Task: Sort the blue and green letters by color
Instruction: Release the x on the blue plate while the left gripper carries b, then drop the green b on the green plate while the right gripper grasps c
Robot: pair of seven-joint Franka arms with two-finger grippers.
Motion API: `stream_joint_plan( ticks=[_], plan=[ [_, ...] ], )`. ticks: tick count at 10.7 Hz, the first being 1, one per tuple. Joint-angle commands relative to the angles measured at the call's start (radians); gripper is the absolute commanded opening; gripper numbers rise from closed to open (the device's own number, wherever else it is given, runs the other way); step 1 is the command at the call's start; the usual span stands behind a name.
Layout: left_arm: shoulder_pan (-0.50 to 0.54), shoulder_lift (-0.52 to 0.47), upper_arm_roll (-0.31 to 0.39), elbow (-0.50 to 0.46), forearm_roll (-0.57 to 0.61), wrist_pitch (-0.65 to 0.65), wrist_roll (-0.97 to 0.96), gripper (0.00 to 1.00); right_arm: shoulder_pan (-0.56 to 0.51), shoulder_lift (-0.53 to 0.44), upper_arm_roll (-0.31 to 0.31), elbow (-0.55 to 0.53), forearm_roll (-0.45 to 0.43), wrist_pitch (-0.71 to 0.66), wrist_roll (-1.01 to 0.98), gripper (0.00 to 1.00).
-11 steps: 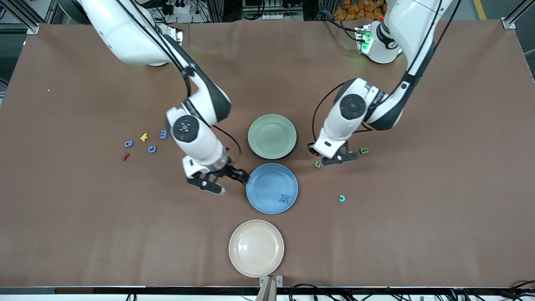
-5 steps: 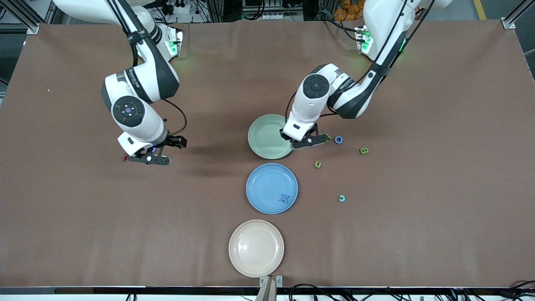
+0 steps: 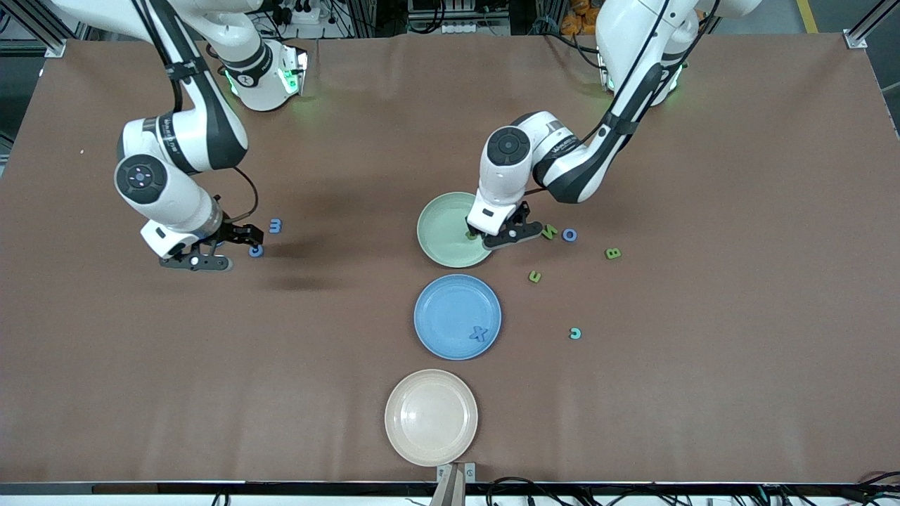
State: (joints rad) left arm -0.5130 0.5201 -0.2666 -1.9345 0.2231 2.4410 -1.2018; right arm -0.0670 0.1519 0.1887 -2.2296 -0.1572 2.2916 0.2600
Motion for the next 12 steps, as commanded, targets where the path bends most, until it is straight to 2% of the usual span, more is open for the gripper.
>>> stream_joint_plan(
  ticks=[1, 3, 4, 8, 10, 12],
  plan=[
    [0.005, -0.005, 0.033, 0.023, 0.036, -0.03, -0.03, 1.0, -0.129, 0.059, 0.015, -0.105, -0.005, 0.234, -0.1, 0.95],
    [0.004, -0.003, 0.09, 0.049, 0.036, -0.03, -0.025, 1.0, -0.131, 0.162, 0.014, -0.104, -0.007, 0.372, -0.116, 0.9],
    [0.005, 0.003, 0.108, 0.067, 0.036, -0.03, -0.022, 1.0, -0.131, 0.178, 0.014, -0.105, -0.005, 0.388, -0.117, 0.88],
    [0.033, 0.029, 0.124, 0.071, 0.036, -0.03, -0.004, 1.0, -0.131, 0.175, 0.017, -0.143, 0.001, 0.387, -0.108, 0.88],
    [0.063, 0.049, 0.124, 0.072, 0.029, -0.03, -0.077, 1.0, -0.129, 0.167, 0.018, -0.171, 0.004, 0.39, -0.1, 0.86],
    [0.085, 0.083, 0.122, 0.107, 0.027, -0.028, -0.197, 1.0, -0.129, 0.163, 0.023, -0.189, 0.007, 0.39, -0.099, 0.8]
  ],
)
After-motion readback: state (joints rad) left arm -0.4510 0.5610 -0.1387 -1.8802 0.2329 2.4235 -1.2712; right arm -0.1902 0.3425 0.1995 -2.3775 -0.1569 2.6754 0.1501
